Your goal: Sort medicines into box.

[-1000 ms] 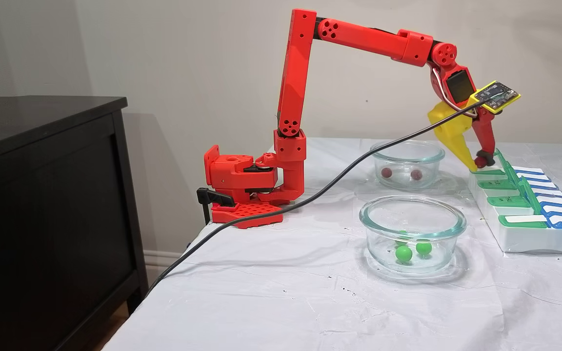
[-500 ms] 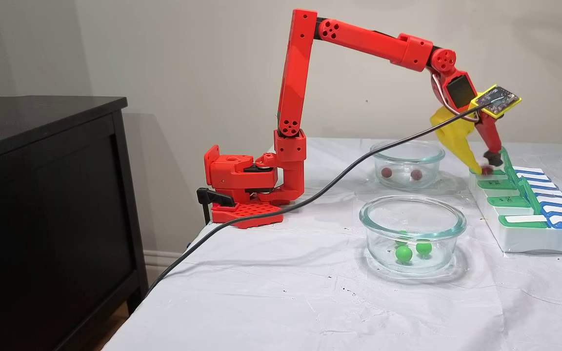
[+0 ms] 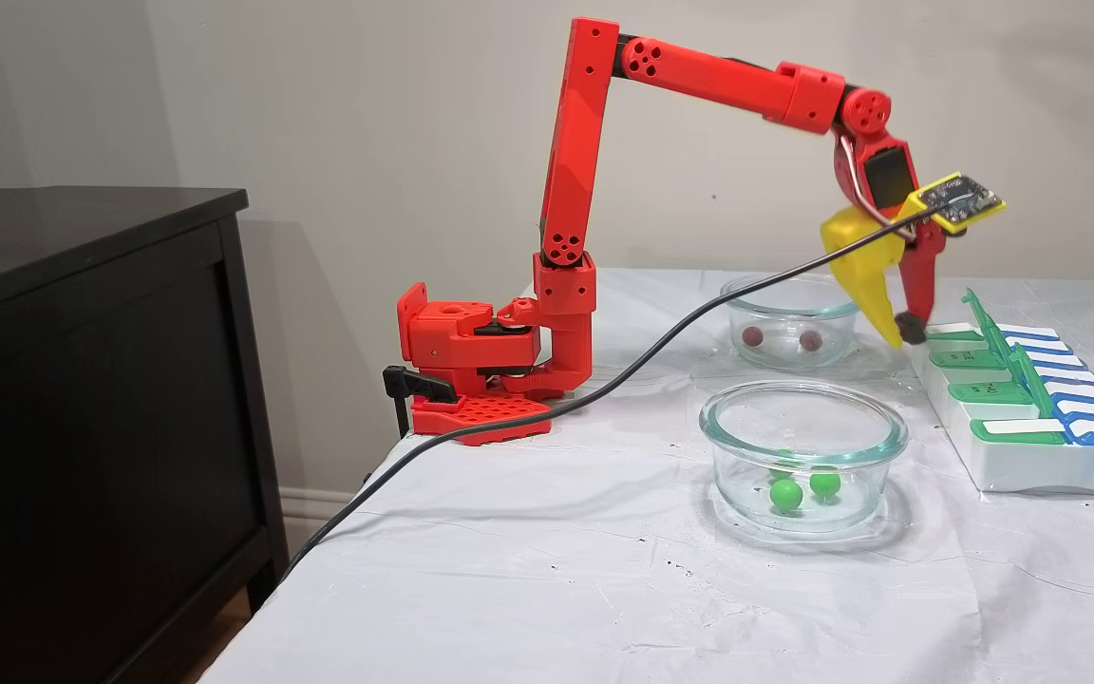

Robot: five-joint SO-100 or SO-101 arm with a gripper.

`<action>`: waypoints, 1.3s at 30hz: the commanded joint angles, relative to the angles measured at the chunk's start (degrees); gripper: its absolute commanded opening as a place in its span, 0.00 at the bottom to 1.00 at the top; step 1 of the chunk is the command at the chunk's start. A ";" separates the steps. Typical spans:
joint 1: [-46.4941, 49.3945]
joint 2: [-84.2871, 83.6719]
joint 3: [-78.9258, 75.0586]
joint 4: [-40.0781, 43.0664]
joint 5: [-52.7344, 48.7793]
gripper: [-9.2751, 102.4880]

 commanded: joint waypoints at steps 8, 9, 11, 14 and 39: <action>-12.13 4.83 -17.49 24.26 9.49 0.08; -14.33 6.24 -15.21 24.79 9.93 0.08; -17.58 8.53 -10.99 24.96 10.81 0.08; -20.48 8.26 -6.94 24.70 11.34 0.08; -23.38 0.53 1.58 21.27 22.15 0.21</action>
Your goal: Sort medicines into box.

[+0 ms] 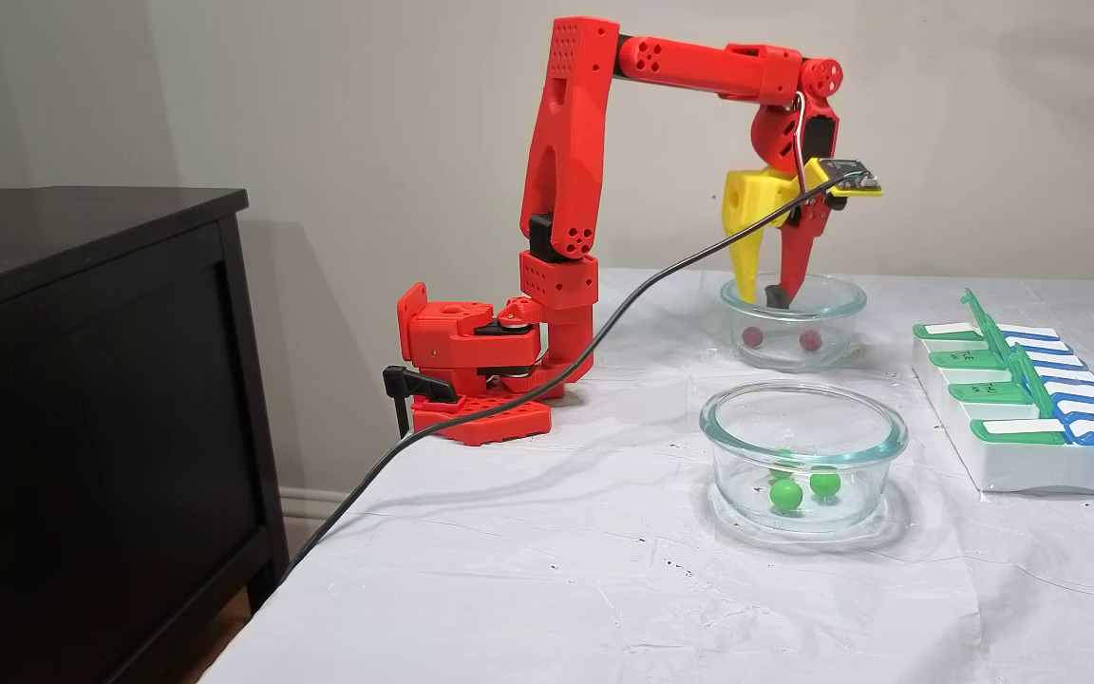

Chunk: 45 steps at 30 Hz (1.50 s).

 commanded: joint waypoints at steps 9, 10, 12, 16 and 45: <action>-2.20 -1.67 -1.85 0.44 2.90 0.24; -2.37 -2.02 -1.76 0.44 3.08 0.25; -2.72 -2.20 -1.05 0.35 3.52 0.28; -2.81 -1.14 -0.79 1.05 3.96 0.31; -5.71 -3.43 -3.34 -0.88 10.20 0.27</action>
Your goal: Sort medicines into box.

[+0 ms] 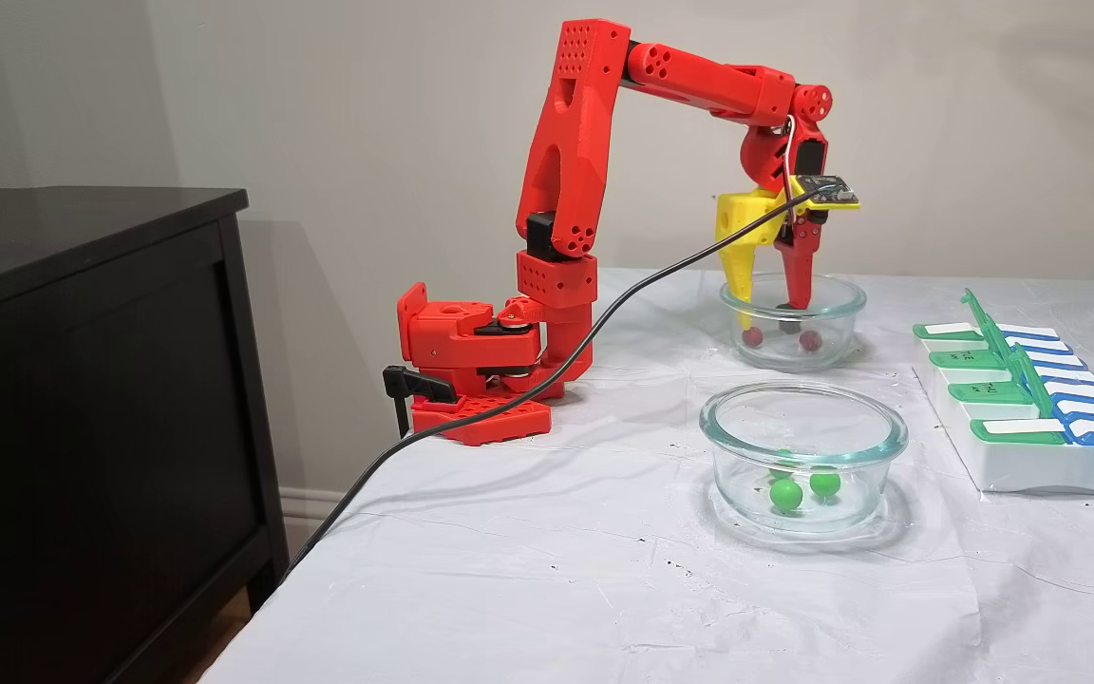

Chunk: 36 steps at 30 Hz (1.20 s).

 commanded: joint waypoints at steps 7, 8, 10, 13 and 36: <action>-2.90 1.67 -4.48 1.58 1.76 0.28; -3.16 1.76 -4.39 1.23 1.93 0.28; -3.69 1.85 -4.39 0.53 2.37 0.27; -3.87 2.11 -4.83 0.70 2.90 0.28; -2.72 -2.02 -2.20 0.97 1.76 0.27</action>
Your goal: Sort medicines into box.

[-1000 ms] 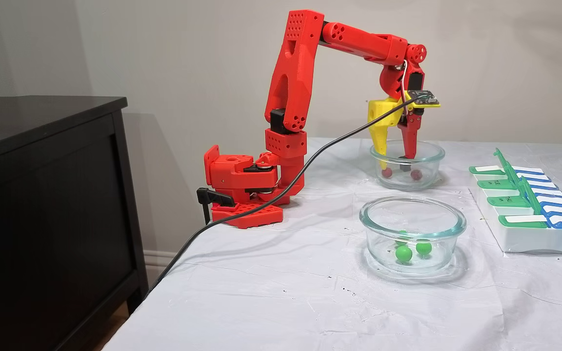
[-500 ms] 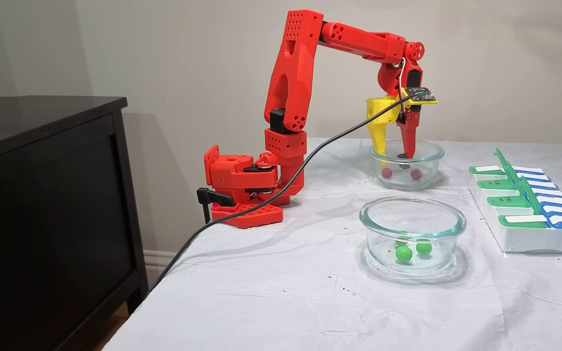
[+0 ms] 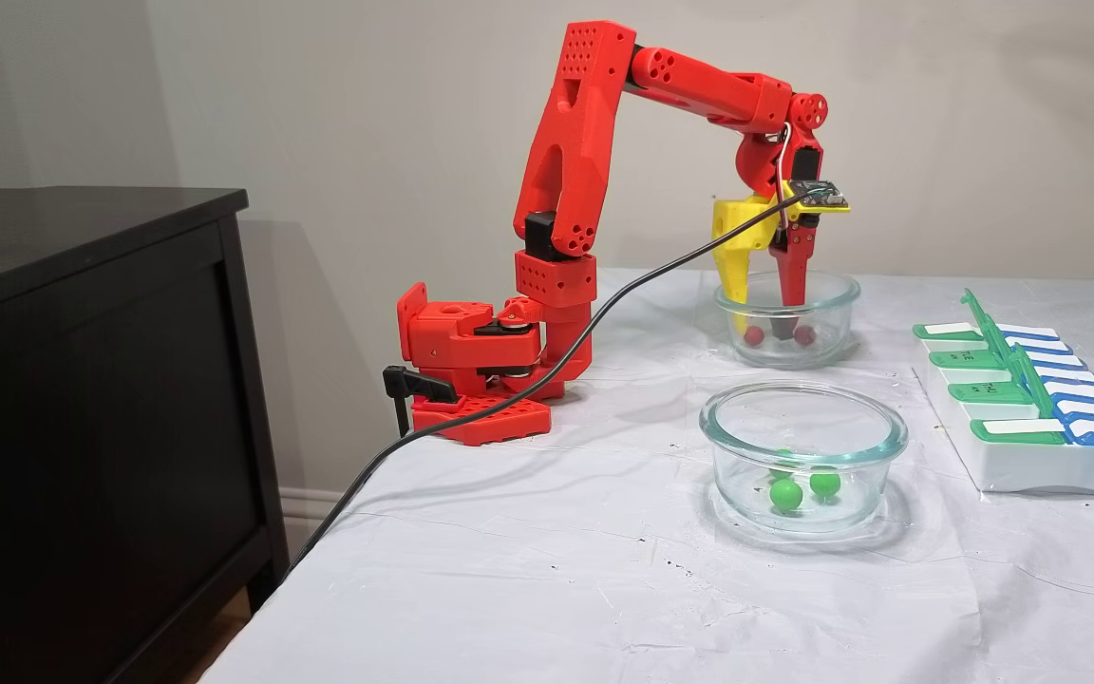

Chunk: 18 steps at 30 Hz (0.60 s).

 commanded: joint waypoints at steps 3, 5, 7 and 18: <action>-0.18 0.53 -1.23 -0.09 -0.44 0.27; -0.53 0.62 -1.05 0.00 -0.44 0.26; -1.32 0.97 -0.62 0.00 -0.26 0.25; -4.13 0.97 0.44 -1.41 0.97 0.24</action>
